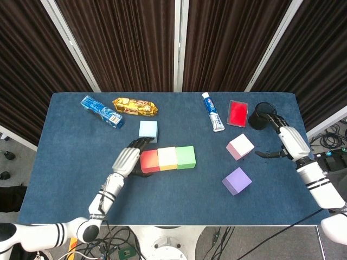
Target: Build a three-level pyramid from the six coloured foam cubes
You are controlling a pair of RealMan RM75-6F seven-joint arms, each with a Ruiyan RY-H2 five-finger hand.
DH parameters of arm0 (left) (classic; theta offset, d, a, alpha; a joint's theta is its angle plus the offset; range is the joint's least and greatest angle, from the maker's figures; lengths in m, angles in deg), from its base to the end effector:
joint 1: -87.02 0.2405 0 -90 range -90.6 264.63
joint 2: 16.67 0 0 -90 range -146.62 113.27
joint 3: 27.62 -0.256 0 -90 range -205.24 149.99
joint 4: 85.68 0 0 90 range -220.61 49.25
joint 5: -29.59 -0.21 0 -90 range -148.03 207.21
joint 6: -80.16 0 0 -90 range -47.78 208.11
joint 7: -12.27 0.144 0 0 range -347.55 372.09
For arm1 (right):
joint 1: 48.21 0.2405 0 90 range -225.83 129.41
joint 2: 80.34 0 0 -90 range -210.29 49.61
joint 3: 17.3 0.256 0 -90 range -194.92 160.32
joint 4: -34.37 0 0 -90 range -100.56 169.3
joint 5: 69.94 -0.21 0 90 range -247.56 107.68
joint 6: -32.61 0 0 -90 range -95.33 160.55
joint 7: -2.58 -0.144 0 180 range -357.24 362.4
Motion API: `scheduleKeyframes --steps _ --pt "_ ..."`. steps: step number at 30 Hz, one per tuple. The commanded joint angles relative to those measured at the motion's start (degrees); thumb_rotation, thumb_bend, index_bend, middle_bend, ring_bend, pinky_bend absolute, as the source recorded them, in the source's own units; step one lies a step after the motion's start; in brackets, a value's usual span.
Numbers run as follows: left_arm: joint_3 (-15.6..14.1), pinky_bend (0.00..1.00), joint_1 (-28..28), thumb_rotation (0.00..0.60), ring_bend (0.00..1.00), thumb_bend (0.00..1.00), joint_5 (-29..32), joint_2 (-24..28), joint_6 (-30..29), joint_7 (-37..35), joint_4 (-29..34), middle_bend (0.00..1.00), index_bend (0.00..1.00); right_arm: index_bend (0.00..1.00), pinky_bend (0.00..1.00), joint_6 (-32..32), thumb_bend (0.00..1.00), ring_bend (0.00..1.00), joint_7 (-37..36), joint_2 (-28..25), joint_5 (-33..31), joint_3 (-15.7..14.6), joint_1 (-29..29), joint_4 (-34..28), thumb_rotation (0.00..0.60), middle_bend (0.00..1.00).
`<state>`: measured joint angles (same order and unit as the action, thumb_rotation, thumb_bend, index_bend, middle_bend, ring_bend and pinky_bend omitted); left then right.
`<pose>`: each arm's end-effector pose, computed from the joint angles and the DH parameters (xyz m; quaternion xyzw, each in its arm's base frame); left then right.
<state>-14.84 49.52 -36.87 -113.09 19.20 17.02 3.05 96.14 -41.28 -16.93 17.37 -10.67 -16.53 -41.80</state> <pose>-0.1184 0.3105 -0.0392 -0.6317 -0.5142 -0.4838 0.3202 -0.2605 -0.3470 0.1651 0.6090 -0.4876 0.5067 0.3669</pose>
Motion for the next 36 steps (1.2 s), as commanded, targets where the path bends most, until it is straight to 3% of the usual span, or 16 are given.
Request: scheduleKeyframes --steps 1,8,13,18,24,29,36 --pt "-0.67 0.11 2.69 0.600 0.01 0.05 0.81 5.22 -2.57 1.90 7.30 0.06 0.07 0.00 0.00 -0.41 0.03 0.00 0.72 -0.61 -0.13 0.23 0.34 -0.79 0.600 0.14" --pt "-2.32 0.11 7.10 0.600 0.01 0.06 2.56 15.12 -6.50 5.38 18.43 0.06 0.07 0.00 0.00 -1.97 0.03 0.00 3.03 -1.49 -0.39 0.22 1.09 -3.44 0.600 0.16" --pt "-2.68 0.11 10.79 0.600 0.01 0.06 3.49 21.44 -10.06 4.47 20.35 0.06 0.07 0.00 0.00 -4.64 0.03 0.00 7.48 -1.81 0.23 -0.28 2.66 -5.32 0.600 0.18" --pt "-1.21 0.12 12.68 0.600 0.01 0.08 4.66 25.31 -9.50 -1.72 13.41 0.07 0.08 0.00 0.00 -8.32 0.04 0.00 14.29 -1.49 -0.07 -0.48 4.86 -8.79 0.600 0.19" --pt "1.00 0.14 12.02 0.600 0.01 0.09 4.67 24.97 -5.70 -9.95 0.06 0.09 0.07 0.00 0.00 -11.99 0.04 0.00 19.77 2.15 -2.24 0.15 7.40 -10.31 0.600 0.21" --pt "0.49 0.13 13.35 0.600 0.01 0.09 1.63 24.12 -6.25 -15.28 -3.27 0.09 0.08 0.00 0.00 -14.80 0.04 0.00 24.88 6.80 -4.15 0.63 9.73 -8.82 0.600 0.21" --pt "-1.37 0.13 16.26 0.600 0.01 0.09 -1.15 22.89 -9.61 -16.80 -4.72 0.09 0.07 0.00 0.00 -17.22 0.05 0.00 29.63 12.85 -5.47 1.95 13.32 -6.01 0.600 0.19"
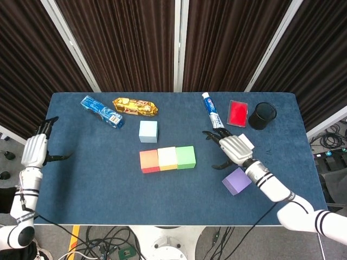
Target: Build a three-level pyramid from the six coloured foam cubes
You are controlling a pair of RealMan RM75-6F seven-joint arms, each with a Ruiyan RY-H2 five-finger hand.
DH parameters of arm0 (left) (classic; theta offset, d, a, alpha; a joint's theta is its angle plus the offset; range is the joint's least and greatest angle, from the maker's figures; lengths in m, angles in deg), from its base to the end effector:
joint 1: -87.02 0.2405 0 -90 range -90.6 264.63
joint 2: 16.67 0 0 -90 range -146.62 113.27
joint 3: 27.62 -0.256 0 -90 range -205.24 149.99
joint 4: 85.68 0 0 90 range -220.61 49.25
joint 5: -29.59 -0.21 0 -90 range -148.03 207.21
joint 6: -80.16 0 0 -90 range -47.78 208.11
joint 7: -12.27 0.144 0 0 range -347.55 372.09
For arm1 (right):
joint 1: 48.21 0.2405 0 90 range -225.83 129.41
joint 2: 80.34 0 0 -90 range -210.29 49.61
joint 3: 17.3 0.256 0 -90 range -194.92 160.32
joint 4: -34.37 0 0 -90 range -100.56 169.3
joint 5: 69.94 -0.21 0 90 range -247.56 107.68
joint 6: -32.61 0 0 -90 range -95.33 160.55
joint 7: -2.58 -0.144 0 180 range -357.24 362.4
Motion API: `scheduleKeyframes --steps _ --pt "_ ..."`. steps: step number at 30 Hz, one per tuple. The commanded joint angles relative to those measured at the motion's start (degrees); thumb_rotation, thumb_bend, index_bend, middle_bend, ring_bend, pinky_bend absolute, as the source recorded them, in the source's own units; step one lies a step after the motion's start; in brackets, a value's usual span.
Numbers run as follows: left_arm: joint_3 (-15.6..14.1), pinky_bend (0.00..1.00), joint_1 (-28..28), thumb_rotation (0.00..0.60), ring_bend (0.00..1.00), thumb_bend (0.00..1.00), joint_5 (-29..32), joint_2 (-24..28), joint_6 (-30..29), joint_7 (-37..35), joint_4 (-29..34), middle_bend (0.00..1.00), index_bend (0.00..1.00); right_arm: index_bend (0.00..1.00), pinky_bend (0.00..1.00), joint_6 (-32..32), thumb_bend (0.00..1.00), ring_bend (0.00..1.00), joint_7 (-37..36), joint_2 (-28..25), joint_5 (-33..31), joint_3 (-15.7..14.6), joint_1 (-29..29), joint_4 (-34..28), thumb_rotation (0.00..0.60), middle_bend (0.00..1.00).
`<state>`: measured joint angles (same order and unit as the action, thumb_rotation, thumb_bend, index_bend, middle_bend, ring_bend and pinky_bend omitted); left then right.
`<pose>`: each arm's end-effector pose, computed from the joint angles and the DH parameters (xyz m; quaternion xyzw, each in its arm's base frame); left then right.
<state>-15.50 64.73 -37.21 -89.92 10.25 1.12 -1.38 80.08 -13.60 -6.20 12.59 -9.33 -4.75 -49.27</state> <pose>-0.2894 0.3073 0.1252 -0.5078 -0.4901 -0.4695 0.5305 -0.1682 -0.3610 0.0480 0.7474 -0.4294 0.4007 0.3106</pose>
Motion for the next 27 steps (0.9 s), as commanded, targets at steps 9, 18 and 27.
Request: scheduleKeyframes --steps 9,18,27 --pt "-2.20 0.13 3.93 0.600 0.01 0.09 -3.70 1.19 -1.71 -5.58 -0.26 0.09 0.07 0.00 0.00 -5.56 0.05 0.00 6.64 7.86 -3.43 2.08 6.26 4.89 0.600 0.14" --pt "-2.72 0.13 4.65 0.600 0.01 0.09 -5.06 1.89 -0.62 -8.00 -0.92 0.09 0.07 0.00 0.00 -8.57 0.08 0.00 9.77 10.03 -5.92 2.06 8.69 6.45 0.600 0.24" --pt "-3.19 0.13 4.91 0.600 0.01 0.09 -5.63 1.06 0.32 -8.21 -2.47 0.09 0.07 0.00 0.00 -8.58 0.12 0.00 11.65 11.43 -7.17 1.75 9.25 7.60 0.600 0.31"
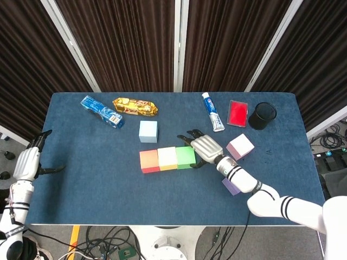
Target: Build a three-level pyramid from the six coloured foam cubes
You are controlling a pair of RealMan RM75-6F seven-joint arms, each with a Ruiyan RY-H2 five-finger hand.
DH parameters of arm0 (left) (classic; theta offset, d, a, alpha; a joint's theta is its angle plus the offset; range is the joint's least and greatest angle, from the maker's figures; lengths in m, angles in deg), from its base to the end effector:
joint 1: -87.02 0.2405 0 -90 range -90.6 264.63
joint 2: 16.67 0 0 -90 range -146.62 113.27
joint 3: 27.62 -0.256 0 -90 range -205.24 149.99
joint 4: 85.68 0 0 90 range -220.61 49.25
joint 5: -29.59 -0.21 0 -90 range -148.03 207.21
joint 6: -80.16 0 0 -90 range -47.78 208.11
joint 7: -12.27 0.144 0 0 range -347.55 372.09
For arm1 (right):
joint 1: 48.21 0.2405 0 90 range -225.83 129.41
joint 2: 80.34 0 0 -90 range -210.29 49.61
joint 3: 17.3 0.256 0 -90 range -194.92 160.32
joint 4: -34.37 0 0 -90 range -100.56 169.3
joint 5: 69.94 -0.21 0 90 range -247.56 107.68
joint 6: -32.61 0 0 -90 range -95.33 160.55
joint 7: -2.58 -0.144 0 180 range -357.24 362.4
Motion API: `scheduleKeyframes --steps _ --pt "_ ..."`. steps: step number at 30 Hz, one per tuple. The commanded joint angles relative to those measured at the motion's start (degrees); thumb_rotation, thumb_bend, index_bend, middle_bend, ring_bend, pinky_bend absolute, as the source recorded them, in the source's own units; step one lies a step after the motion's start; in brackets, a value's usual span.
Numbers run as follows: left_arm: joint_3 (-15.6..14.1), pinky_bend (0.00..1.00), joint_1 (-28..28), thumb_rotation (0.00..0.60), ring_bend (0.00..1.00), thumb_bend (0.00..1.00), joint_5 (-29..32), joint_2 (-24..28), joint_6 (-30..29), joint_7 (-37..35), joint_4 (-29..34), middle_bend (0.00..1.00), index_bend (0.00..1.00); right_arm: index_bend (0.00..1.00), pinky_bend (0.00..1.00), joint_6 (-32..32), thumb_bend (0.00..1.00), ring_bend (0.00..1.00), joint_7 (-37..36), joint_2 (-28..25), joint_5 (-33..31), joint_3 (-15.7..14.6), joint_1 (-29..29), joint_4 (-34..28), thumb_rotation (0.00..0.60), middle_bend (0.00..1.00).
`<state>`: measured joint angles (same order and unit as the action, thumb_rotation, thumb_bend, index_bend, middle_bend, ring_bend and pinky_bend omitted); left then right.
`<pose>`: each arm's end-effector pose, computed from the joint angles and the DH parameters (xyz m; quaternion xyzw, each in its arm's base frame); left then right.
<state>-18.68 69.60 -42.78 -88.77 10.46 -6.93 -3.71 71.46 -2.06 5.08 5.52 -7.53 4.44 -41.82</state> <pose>-0.3195 0.2745 0.1252 -0.5068 -0.5188 -0.4585 0.5136 -0.1186 -0.3835 -0.0184 0.7991 -0.3868 0.3541 0.2941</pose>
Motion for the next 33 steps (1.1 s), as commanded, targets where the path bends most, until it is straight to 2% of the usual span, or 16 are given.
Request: scheduleKeyframes --steps 1,9,21,33 --pt "-0.04 0.13 0.10 0.600 0.01 0.09 -0.09 -0.15 0.17 -0.32 -0.25 0.09 0.07 0.00 0.00 0.07 0.12 0.00 0.16 0.27 -0.16 -0.07 0.09 0.29 0.600 0.32" --pt "-0.13 0.13 0.40 0.600 0.01 0.09 -0.52 -0.53 0.76 -1.68 -1.32 0.09 0.08 0.00 0.00 0.93 0.14 0.00 0.11 -0.15 0.36 -0.02 0.26 0.49 0.600 0.35" --pt "0.02 0.13 0.22 0.600 0.01 0.09 -0.79 -1.43 1.98 -3.23 -2.99 0.09 0.08 0.00 0.00 -2.06 0.14 0.00 -0.53 -1.43 2.16 -1.09 2.30 1.93 0.600 0.37" --pt "0.65 0.13 -0.06 0.600 0.01 0.09 -0.32 -1.81 2.82 -3.36 -3.93 0.09 0.08 0.00 0.00 -2.38 0.14 0.00 -7.89 0.16 6.52 -1.73 4.18 6.15 0.600 0.38"
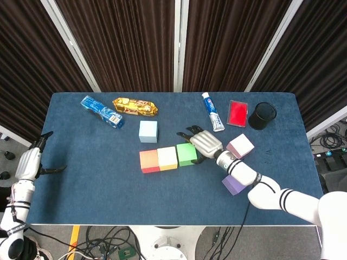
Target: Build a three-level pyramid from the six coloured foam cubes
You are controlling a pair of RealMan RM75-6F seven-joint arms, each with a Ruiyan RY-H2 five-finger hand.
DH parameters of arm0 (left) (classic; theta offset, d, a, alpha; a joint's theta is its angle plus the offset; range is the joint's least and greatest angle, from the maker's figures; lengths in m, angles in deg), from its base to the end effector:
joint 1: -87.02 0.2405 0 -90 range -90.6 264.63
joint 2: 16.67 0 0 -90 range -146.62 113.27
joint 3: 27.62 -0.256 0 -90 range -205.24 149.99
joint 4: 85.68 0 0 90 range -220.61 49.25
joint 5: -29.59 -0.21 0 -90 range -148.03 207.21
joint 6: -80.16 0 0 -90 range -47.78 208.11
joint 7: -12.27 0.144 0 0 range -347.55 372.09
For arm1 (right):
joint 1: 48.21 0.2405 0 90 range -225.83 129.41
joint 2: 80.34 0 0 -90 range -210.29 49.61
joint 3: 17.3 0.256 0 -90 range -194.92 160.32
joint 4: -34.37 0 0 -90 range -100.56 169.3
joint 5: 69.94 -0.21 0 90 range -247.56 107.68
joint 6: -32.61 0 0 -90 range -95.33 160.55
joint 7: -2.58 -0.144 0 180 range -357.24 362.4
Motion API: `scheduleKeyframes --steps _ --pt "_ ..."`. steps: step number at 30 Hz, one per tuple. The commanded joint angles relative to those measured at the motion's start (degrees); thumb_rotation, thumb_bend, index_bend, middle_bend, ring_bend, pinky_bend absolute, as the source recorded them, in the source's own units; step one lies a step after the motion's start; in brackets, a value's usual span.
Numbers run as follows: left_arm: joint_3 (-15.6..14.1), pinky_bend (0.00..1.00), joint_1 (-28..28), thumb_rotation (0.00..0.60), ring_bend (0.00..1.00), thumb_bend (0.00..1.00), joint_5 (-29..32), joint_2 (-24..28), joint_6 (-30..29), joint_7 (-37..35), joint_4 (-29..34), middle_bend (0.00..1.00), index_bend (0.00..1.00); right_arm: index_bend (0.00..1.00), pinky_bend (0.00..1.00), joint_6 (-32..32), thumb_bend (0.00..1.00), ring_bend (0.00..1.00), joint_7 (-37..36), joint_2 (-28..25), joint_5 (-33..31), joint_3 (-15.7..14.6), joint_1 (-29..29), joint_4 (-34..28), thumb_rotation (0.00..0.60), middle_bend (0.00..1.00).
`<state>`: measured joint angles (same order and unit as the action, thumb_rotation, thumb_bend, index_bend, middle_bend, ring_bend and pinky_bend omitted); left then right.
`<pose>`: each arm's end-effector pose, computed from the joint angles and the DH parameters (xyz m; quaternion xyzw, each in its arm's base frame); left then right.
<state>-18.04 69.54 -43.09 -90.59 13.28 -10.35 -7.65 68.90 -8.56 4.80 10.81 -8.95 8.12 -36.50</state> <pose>-0.3308 0.2789 0.1183 -0.4983 -0.5368 -0.4549 0.5065 -0.1152 -0.4025 -0.0148 0.8202 -0.3606 0.3368 0.2895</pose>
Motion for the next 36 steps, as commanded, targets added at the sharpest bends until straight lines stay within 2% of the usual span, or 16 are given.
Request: scheduleKeyframes --steps 1,17,29,33,36 --pt "0.13 0.13 -0.09 0.600 0.01 0.09 0.08 0.01 0.12 0.02 -0.08 0.09 0.08 0.00 0.00 0.26 0.14 0.00 -1.92 0.54 1.64 -0.43 0.63 1.09 0.600 0.38" --pt "0.23 0.13 -0.57 0.600 0.01 0.09 0.33 -0.77 1.39 0.49 -0.64 0.09 0.08 0.00 0.00 2.47 0.15 0.00 -8.28 -0.86 6.35 -3.03 1.29 2.55 0.600 0.39" --pt "0.56 0.13 -0.73 0.600 0.01 0.09 0.78 -0.96 1.77 0.80 -0.51 0.09 0.08 0.00 0.00 -0.22 0.08 0.00 -10.60 -2.23 6.62 -4.54 2.59 2.18 0.600 0.18" --pt "0.63 0.13 -0.48 0.600 0.01 0.09 0.80 -0.71 1.62 0.20 -0.36 0.09 0.08 0.00 0.00 0.01 0.07 0.00 -10.53 -2.19 6.57 -4.38 2.88 1.90 0.600 0.17" --pt "0.63 0.13 -0.31 0.600 0.01 0.09 0.86 -0.78 1.53 -0.08 -0.58 0.09 0.08 0.00 0.00 0.32 0.07 0.00 -10.49 -1.82 6.29 -4.11 3.00 1.81 0.600 0.20"
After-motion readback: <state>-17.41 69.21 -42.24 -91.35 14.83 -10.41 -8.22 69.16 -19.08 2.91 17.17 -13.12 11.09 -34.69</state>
